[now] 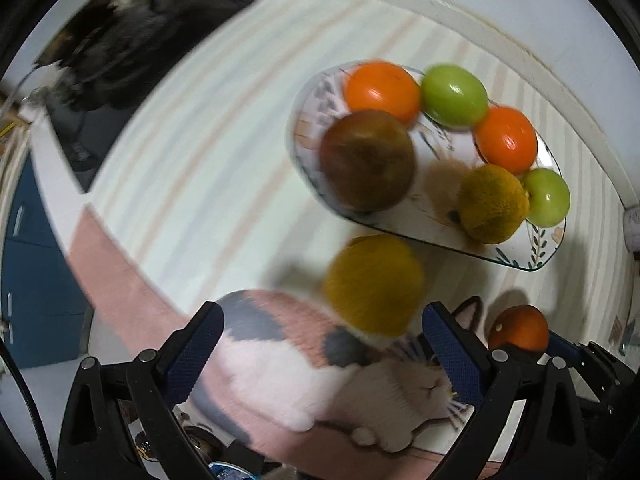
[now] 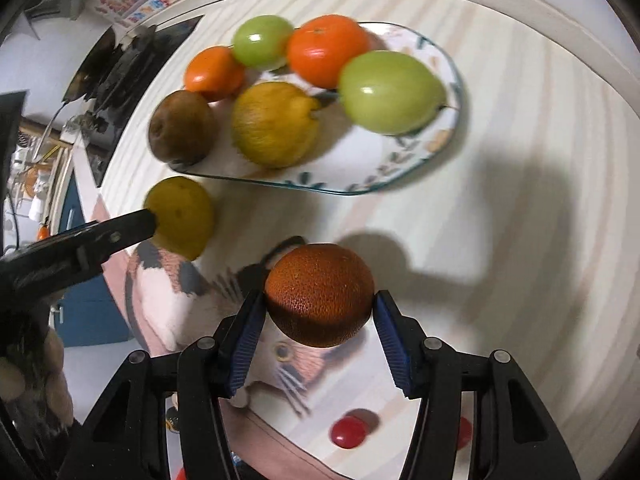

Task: Organize fruits
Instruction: 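Grasp the red-brown fruit with the right tool while the left tool grasps the yellow citrus, then carry both fruits onto the white plate and open both tools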

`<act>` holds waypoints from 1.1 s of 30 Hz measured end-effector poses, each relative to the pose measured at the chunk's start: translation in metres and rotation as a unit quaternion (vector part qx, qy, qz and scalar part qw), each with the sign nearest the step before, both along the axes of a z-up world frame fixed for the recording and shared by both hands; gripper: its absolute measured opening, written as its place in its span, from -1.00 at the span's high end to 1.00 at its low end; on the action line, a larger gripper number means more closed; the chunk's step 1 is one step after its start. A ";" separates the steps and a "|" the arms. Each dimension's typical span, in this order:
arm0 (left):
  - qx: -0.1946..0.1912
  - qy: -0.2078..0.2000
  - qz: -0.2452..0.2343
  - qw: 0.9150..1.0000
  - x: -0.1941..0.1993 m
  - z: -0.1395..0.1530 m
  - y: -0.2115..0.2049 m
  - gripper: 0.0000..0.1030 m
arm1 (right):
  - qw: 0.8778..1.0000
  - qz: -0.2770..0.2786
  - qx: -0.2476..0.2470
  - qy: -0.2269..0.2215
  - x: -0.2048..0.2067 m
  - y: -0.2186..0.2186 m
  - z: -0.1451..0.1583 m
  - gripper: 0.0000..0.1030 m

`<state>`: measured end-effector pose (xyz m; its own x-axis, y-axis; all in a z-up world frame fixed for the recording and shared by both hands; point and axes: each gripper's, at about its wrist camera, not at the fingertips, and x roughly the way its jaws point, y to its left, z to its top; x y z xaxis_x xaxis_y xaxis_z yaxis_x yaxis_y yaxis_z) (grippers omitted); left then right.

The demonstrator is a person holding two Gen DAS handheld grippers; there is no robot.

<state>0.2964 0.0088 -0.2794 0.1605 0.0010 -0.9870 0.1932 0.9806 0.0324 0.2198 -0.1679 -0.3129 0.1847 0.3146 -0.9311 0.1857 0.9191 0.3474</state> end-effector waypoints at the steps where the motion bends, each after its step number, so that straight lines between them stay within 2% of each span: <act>1: 0.003 0.005 -0.005 1.000 0.004 -0.006 -0.005 -0.97 | 1.000 -0.002 0.000 0.001 -0.001 -0.003 0.000 -0.13; 6: 0.010 0.016 -0.035 0.999 0.014 -0.024 -0.021 -0.89 | 1.000 -0.008 -0.002 0.008 -0.001 -0.005 -0.004 -0.14; 8: 0.011 0.016 -0.044 0.999 0.015 -0.026 -0.025 -0.58 | 1.000 -0.011 -0.002 0.006 0.000 -0.003 -0.005 -0.13; 13: -0.004 0.016 -0.050 0.999 0.016 -0.026 -0.033 -0.18 | 1.000 -0.013 -0.002 0.006 0.001 -0.006 -0.003 -0.14; 20: -0.002 0.006 -0.054 0.999 0.008 -0.024 -0.039 -0.16 | 1.000 -0.004 -0.014 0.004 0.003 -0.002 -0.001 -0.13; 25: -0.023 0.008 -0.049 0.999 0.000 -0.015 -0.031 -0.16 | 1.000 -0.001 -0.017 -0.010 0.000 0.004 0.007 -0.12; 29: -0.049 0.000 -0.049 0.998 0.000 0.011 -0.023 -0.16 | 1.000 -0.016 0.003 -0.023 -0.001 -0.002 0.020 -0.12; 33: -0.093 -0.011 -0.052 0.994 0.015 0.053 -0.024 -0.16 | 0.998 -0.035 0.027 -0.043 0.002 -0.015 0.040 -0.12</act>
<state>0.3114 -0.0151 -0.2268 0.1709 -0.1988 -0.9650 0.2954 0.9447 -0.1423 0.2220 -0.1832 -0.2733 0.2858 0.3481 -0.8928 0.2163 0.8842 0.4140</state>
